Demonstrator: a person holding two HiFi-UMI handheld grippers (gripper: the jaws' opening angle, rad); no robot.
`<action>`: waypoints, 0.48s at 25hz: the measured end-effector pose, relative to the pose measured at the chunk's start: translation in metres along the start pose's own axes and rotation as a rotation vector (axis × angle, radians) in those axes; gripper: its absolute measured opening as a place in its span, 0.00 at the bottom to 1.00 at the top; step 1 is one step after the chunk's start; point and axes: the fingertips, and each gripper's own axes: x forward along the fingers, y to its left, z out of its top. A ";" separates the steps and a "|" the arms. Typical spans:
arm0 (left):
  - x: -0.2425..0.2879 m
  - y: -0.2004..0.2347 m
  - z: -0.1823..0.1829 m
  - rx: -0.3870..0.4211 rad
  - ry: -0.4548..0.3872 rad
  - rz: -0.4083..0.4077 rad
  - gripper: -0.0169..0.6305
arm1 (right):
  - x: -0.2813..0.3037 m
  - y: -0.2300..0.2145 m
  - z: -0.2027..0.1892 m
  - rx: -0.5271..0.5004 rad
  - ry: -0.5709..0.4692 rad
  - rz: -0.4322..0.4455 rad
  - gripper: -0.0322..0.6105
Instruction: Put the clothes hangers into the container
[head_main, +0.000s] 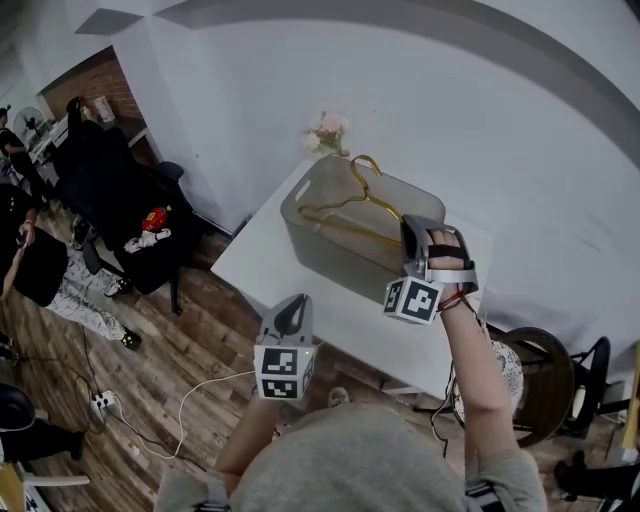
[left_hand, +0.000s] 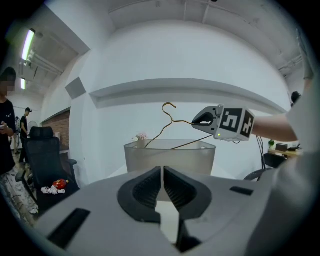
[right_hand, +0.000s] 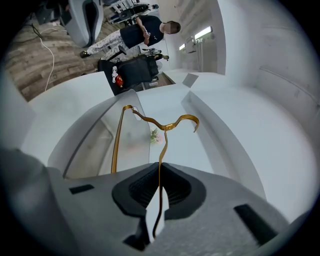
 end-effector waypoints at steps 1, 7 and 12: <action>0.001 -0.001 0.000 0.001 0.000 0.000 0.06 | 0.000 0.002 0.001 -0.001 -0.002 0.006 0.08; 0.006 -0.003 0.000 0.009 0.007 -0.007 0.06 | -0.002 0.013 0.004 0.008 -0.014 0.050 0.08; 0.009 -0.005 -0.003 0.008 0.013 -0.013 0.06 | -0.005 0.023 0.005 0.010 -0.021 0.075 0.08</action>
